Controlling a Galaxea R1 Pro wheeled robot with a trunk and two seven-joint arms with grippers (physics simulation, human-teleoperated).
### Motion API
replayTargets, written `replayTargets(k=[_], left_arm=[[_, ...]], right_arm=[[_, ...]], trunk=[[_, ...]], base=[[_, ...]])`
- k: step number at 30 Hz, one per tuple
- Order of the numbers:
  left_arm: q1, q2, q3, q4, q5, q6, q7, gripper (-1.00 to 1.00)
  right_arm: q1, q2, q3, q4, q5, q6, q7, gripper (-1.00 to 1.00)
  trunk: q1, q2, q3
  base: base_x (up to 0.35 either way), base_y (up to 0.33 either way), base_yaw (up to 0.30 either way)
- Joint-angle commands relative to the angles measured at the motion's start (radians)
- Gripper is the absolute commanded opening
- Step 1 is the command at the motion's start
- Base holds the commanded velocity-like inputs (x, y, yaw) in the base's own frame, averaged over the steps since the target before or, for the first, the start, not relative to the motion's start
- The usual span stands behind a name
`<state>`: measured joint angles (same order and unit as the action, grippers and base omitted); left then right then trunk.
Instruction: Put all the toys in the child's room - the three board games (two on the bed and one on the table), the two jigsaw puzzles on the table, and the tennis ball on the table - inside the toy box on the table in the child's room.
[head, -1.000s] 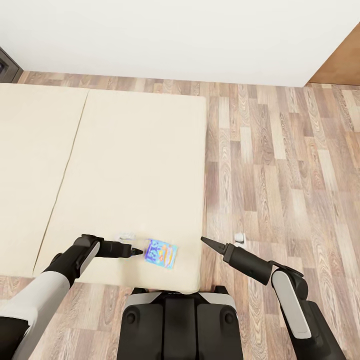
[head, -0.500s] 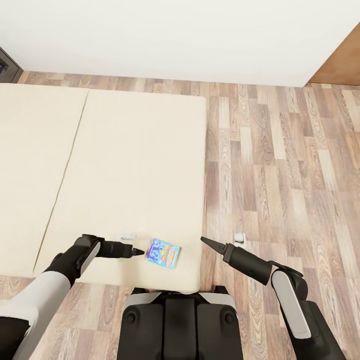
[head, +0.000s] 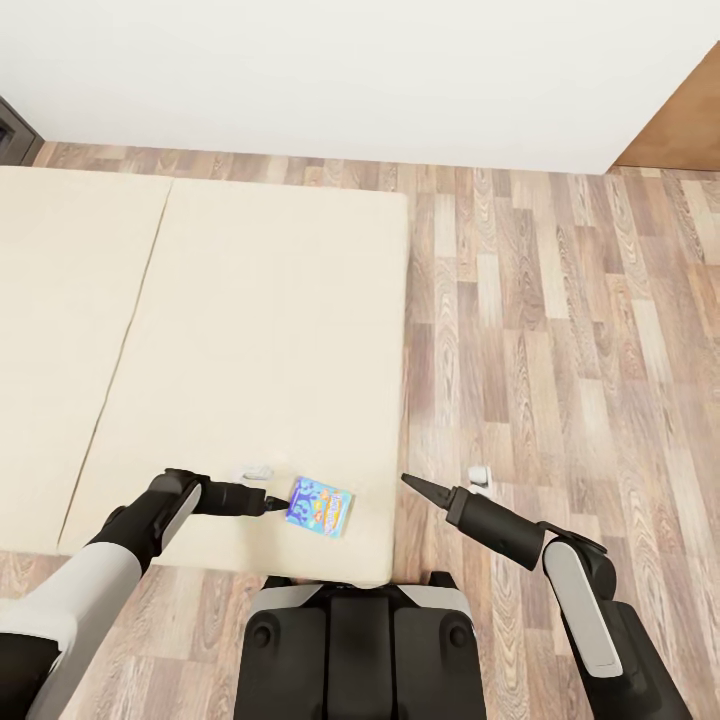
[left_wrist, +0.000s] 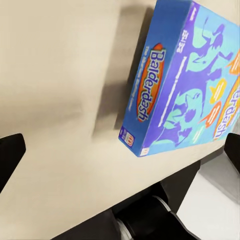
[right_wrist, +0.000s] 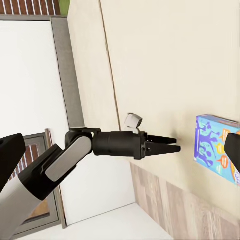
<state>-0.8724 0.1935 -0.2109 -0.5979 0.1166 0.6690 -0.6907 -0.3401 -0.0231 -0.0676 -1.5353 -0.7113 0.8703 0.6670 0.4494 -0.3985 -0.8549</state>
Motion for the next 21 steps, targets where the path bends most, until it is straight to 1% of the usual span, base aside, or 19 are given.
replayTargets(k=[1, 7, 14, 21], left_arm=[[0.000, 0.001, -0.005, -0.001, 0.010, 0.007, 0.003, 1.00], [0.000, 0.001, -0.005, -0.001, 0.011, 0.007, 0.004, 1.00], [0.000, 0.001, -0.005, -0.001, 0.011, 0.007, 0.003, 1.00], [0.000, 0.001, -0.004, -0.001, 0.011, 0.007, 0.002, 1.00]], right_arm=[[0.000, 0.000, -0.001, 0.000, 0.000, 0.006, 0.003, 1.00], [0.000, 0.000, -0.001, 0.000, 0.000, 0.006, 0.003, 1.00], [0.000, 0.000, -0.001, 0.000, 0.000, 0.006, 0.003, 1.00], [0.000, 0.000, -0.001, 0.000, 0.000, 0.006, 0.003, 1.00]], trunk=[[0.001, -0.002, -0.001], [0.001, -0.002, -0.001], [0.001, -0.002, -0.001], [0.001, -0.002, -0.001]], base=[[0.000, -0.012, 0.000], [0.000, -0.021, 0.000], [0.000, -0.182, 0.000], [0.000, -0.046, 0.000]])
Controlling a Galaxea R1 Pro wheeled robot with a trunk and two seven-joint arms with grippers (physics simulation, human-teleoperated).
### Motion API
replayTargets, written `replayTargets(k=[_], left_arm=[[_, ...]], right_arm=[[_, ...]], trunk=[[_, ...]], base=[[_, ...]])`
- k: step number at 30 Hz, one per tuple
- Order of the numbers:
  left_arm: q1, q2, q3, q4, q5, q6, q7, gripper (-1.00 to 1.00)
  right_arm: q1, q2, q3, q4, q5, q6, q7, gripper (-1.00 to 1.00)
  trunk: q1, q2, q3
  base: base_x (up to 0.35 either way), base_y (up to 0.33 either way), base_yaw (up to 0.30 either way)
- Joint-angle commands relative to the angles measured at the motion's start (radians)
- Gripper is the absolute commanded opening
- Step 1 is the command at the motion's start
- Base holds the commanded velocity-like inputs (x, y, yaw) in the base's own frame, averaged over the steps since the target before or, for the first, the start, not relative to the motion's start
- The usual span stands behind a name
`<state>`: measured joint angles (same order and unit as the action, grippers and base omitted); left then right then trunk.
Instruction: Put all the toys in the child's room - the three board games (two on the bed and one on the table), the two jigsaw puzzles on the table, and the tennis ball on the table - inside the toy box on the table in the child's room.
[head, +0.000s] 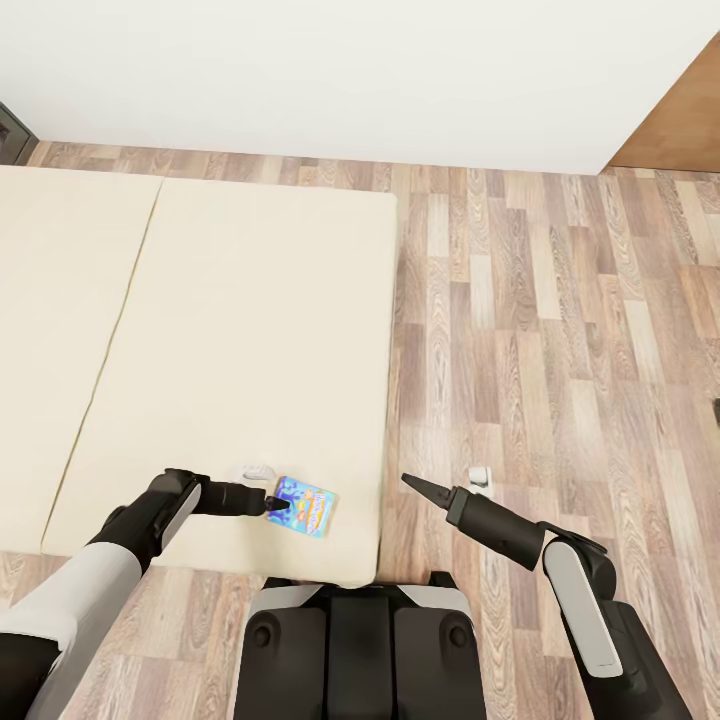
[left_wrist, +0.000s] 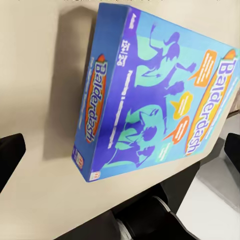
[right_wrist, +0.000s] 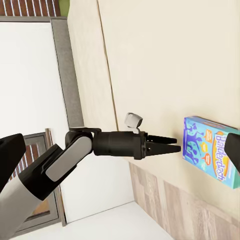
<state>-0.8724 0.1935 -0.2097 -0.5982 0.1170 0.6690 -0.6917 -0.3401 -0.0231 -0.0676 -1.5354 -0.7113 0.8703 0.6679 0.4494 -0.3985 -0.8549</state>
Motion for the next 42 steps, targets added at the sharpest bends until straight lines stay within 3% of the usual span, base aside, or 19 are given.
replayTargets(k=[1, 42], left_arm=[[0.000, 0.001, -0.005, -0.001, 0.010, 0.008, 0.003, 1.00], [0.000, 0.001, -0.006, -0.001, 0.012, 0.008, 0.003, 1.00]], right_arm=[[0.000, 0.000, -0.001, 0.000, 0.000, 0.006, 0.002, 1.00], [0.000, 0.000, -0.001, 0.000, 0.000, 0.006, 0.002, 1.00]], trunk=[[0.001, -0.002, -0.001], [0.001, -0.002, -0.001]], base=[[0.000, -0.012, 0.000], [0.000, -0.122, 0.000]])
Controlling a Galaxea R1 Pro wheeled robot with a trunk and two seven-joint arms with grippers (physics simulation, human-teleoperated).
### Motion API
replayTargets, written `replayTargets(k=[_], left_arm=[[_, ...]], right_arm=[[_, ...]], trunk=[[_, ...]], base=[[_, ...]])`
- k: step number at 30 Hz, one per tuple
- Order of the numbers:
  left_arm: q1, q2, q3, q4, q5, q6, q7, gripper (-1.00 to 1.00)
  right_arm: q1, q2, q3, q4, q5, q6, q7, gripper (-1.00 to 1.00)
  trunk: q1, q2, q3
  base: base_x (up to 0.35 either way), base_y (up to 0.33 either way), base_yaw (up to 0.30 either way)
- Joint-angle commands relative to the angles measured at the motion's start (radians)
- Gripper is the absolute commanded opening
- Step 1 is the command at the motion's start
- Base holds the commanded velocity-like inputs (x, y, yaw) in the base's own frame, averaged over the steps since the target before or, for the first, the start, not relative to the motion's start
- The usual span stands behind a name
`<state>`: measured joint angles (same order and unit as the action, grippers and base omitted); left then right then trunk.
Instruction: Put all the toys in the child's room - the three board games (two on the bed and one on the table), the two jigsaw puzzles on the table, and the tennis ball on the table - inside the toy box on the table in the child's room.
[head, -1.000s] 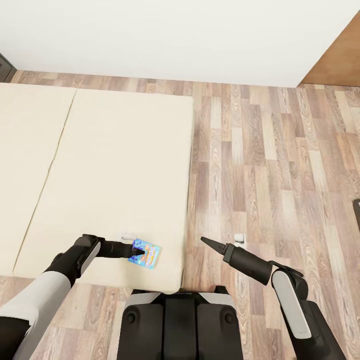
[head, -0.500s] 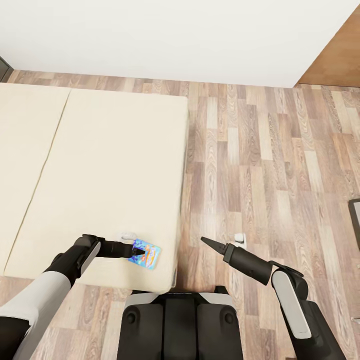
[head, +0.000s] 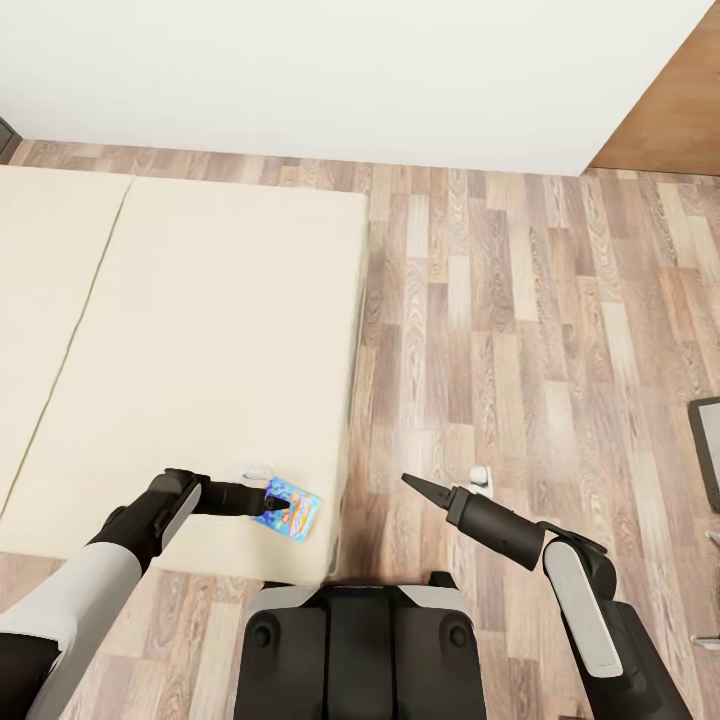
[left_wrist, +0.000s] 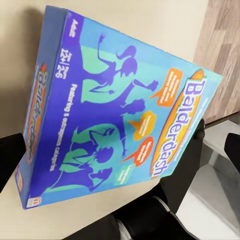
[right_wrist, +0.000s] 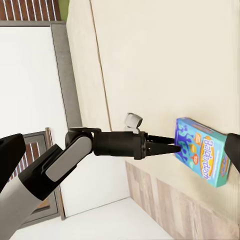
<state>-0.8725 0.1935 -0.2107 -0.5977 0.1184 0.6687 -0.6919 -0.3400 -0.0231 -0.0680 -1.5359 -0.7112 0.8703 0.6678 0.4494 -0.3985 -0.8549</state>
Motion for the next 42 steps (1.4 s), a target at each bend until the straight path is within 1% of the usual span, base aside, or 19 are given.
replayTargets(k=[1, 42], left_arm=[[0.000, 0.001, -0.005, -0.001, 0.010, 0.008, 0.003, 1.00], [0.000, 0.001, -0.005, -0.001, 0.010, 0.008, 0.003, 1.00]], right_arm=[[-0.001, 0.000, -0.001, 0.000, -0.001, 0.006, 0.003, 1.00], [-0.001, -0.001, -0.007, 0.000, -0.001, 0.007, 0.001, 1.00]], trunk=[[0.001, -0.002, -0.001], [0.001, -0.002, -0.001]], base=[[0.000, -0.110, 0.000], [0.000, -0.004, 0.000]])
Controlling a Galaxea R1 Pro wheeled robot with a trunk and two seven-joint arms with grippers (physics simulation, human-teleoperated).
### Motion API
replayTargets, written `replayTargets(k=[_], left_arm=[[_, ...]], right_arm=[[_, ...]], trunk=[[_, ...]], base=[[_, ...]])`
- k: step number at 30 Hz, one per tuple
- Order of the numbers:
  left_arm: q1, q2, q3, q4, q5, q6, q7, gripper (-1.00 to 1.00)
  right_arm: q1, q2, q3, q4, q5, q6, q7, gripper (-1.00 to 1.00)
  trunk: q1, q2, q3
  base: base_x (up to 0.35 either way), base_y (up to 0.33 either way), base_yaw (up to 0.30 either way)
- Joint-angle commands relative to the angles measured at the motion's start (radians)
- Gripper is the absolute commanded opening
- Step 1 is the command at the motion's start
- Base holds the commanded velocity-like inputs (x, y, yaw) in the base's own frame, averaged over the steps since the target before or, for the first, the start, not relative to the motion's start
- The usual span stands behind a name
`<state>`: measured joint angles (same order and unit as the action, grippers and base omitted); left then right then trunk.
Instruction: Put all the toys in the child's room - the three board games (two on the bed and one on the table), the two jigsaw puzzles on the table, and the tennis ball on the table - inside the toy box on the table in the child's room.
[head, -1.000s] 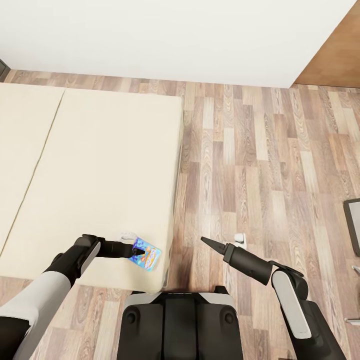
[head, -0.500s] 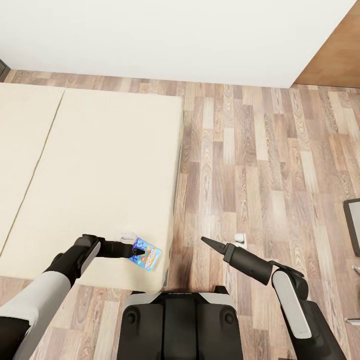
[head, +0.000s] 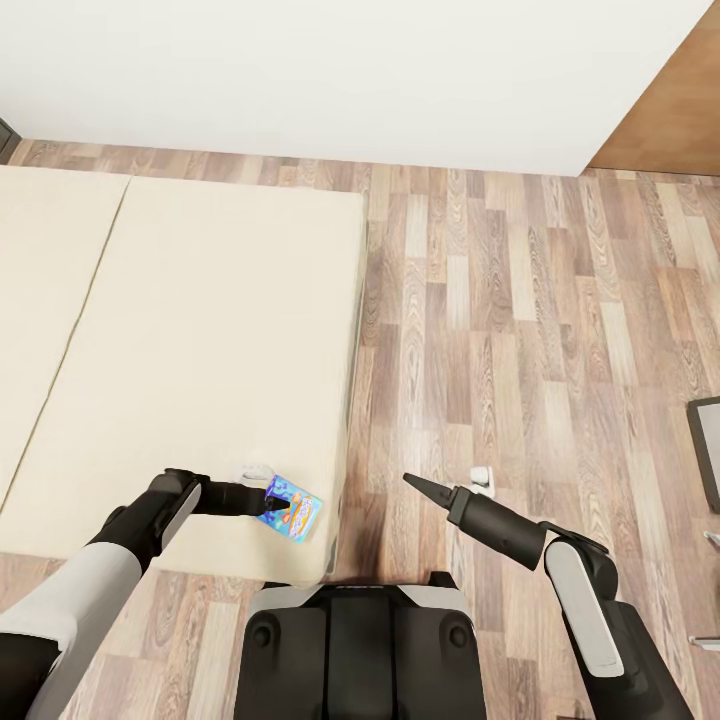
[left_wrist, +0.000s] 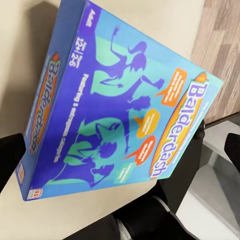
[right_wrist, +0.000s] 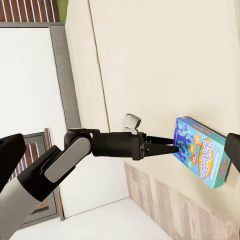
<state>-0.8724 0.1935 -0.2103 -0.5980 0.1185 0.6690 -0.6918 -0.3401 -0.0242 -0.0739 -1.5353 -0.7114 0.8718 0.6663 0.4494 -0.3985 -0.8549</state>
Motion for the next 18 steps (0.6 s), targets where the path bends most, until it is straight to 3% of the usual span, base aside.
replayTargets(k=[1, 18], left_arm=[[0.000, 0.001, -0.006, -0.001, 0.010, 0.007, 0.003, 1.00], [0.000, 0.001, -0.006, -0.001, 0.010, 0.007, 0.003, 1.00]], right_arm=[[0.000, 0.000, -0.001, 0.000, 0.000, 0.006, 0.002, 1.00], [0.000, 0.001, 0.000, 0.000, 0.000, 0.006, 0.002, 1.00]], trunk=[[0.001, -0.002, -0.001], [0.001, -0.002, -0.001]], base=[[0.000, 0.000, 0.000], [0.000, -0.055, 0.000]])
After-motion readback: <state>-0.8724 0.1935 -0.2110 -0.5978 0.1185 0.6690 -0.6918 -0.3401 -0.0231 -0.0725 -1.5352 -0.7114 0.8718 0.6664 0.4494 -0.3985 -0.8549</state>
